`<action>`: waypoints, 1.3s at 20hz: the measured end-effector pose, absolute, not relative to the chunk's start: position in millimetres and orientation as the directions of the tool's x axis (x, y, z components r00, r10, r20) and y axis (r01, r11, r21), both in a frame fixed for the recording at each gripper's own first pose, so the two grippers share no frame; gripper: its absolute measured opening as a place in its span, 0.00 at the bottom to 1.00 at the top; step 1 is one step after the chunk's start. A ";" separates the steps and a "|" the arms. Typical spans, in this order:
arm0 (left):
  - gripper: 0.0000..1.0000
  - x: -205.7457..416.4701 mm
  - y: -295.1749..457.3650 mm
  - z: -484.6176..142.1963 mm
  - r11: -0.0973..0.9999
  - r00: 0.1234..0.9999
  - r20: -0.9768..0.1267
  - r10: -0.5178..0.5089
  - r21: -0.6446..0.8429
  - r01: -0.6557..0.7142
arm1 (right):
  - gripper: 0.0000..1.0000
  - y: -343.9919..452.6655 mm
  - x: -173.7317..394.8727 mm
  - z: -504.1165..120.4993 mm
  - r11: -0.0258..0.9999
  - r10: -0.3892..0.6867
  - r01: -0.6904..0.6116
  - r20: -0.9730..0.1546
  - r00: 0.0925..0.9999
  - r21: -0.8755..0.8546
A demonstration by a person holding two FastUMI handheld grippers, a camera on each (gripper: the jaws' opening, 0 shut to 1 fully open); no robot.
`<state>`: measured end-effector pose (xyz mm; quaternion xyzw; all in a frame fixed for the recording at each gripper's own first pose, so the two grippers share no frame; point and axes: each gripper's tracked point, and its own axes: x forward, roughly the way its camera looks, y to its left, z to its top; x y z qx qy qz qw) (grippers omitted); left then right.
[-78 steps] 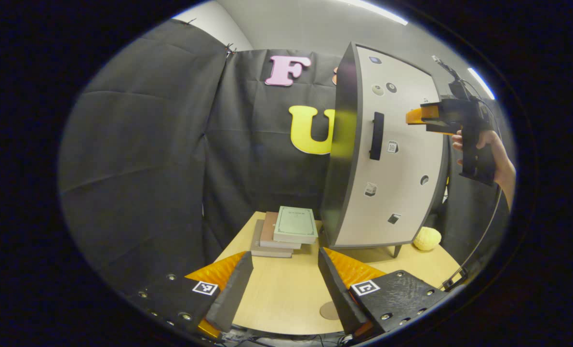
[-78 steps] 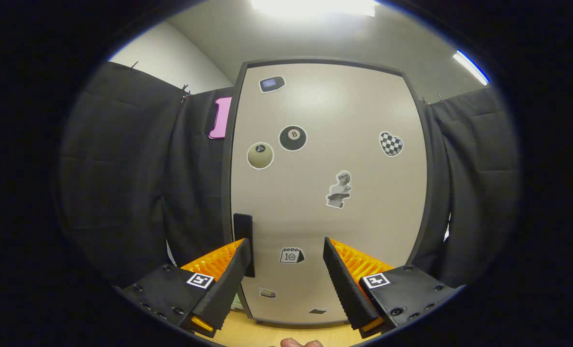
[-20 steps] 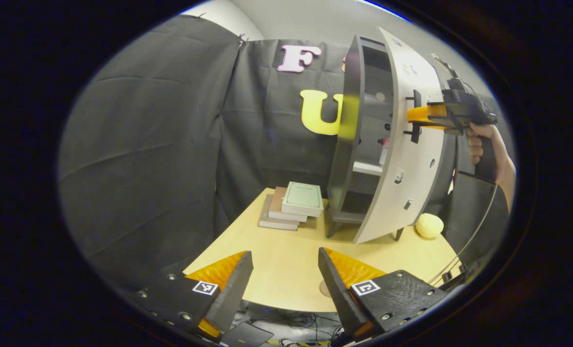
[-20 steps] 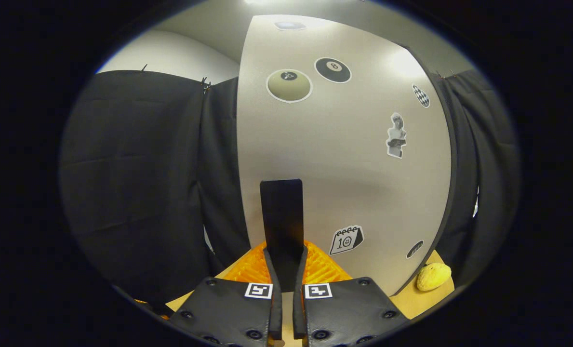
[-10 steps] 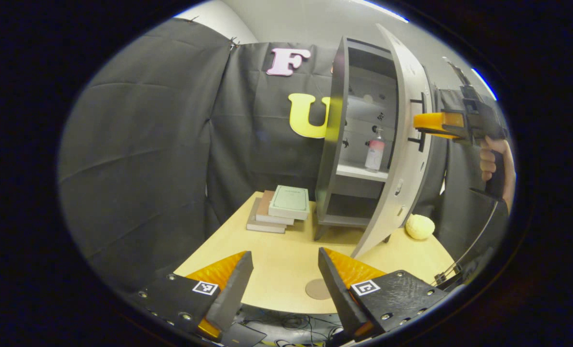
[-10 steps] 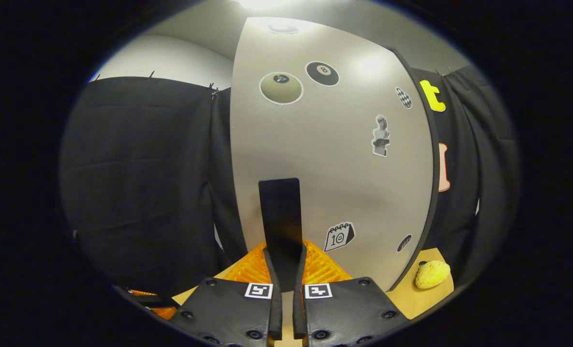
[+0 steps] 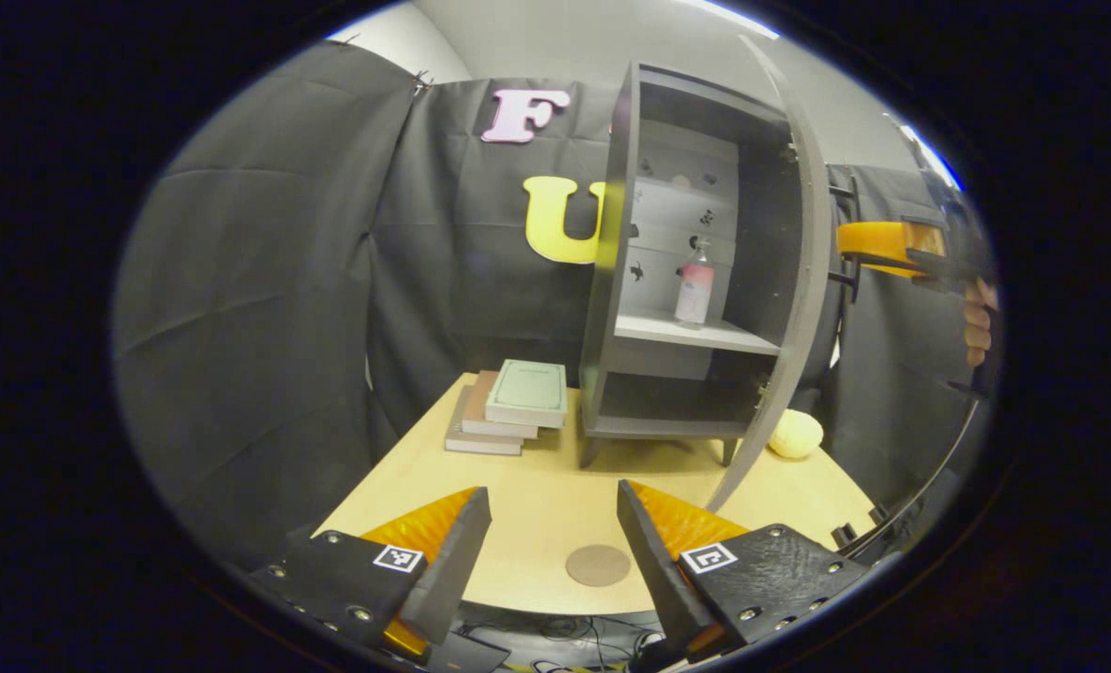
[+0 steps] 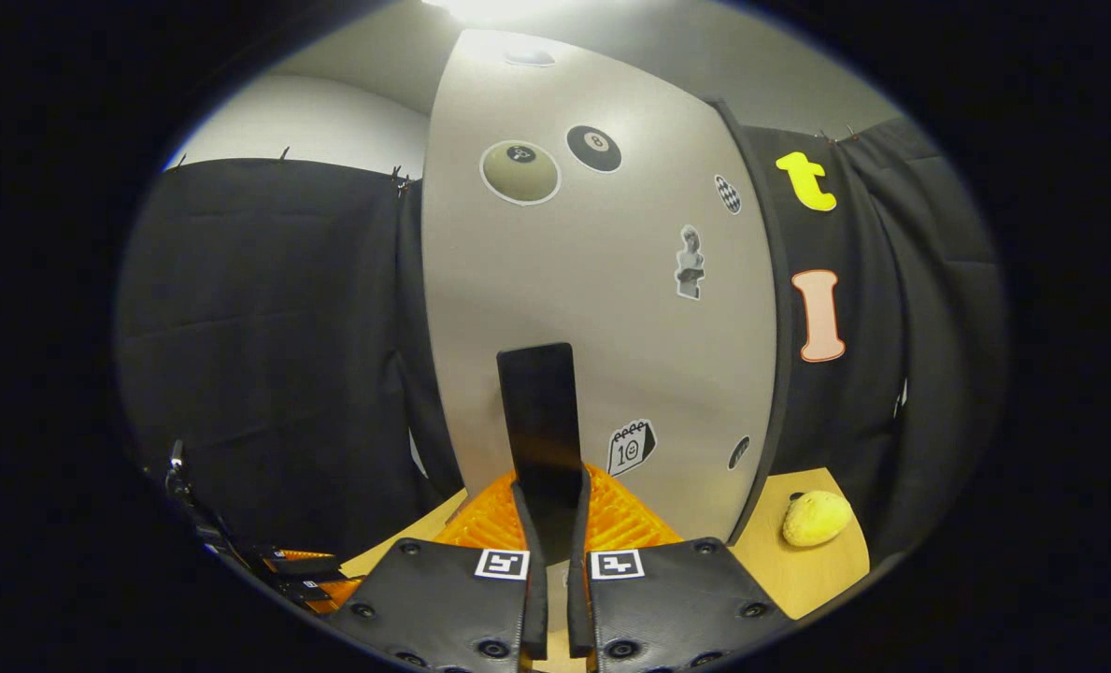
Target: Open the cabinet door with the right hand, grasp the bottle in the cabinet with the left hand and place it on the coaster, then close the cabinet door with the right hand.
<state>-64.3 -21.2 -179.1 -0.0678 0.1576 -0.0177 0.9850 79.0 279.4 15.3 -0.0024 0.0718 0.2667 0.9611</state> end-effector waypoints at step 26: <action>0.82 15.6 -151.1 -186.9 0.924 0.863 -0.330 -0.383 -0.137 0.357 | 0.07 206.5 76.8 18.6 0.989 0.120 -0.108 -0.115 0.986 0.105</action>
